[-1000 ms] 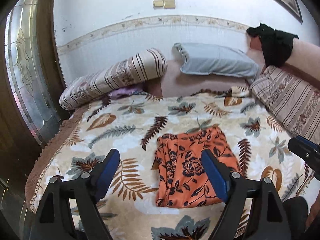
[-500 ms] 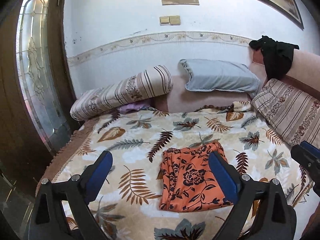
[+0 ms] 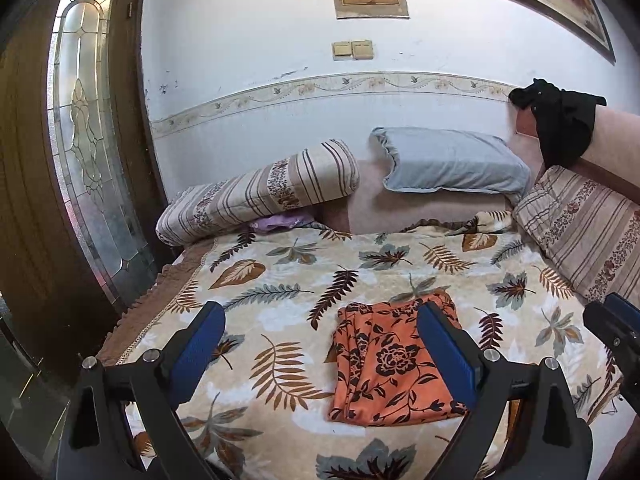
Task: Fold small clothes
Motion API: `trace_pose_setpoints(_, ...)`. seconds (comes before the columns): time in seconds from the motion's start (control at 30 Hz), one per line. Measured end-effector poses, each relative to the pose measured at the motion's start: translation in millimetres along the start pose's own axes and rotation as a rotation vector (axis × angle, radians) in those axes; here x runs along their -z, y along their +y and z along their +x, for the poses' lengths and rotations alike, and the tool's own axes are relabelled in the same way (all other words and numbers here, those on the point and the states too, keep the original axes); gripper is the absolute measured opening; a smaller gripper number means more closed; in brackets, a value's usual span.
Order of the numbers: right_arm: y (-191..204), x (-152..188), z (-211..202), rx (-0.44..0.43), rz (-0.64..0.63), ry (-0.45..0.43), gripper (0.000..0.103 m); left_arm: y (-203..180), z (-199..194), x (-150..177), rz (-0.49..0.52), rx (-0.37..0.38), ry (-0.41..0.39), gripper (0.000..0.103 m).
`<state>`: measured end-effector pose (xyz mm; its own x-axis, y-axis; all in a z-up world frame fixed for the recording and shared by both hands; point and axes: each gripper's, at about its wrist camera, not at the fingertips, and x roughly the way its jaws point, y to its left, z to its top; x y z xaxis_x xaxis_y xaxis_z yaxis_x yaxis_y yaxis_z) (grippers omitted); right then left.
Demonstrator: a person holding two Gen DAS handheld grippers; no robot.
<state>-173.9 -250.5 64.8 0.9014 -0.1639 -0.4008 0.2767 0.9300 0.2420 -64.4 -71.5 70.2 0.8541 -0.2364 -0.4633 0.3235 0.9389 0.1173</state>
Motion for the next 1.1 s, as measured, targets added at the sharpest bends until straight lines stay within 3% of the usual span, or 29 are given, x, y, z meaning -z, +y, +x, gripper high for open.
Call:
trace_pose_setpoints(0.5, 6, 19, 33, 0.007, -0.027, 0.076, 0.059, -1, 29, 16, 0.018, 0.019, 0.073, 0.097)
trace_pose_setpoints(1.1, 26, 21, 51, 0.027, -0.091, 0.108, 0.059, 14, 40, 19, -0.015, 0.03, 0.085, 0.097)
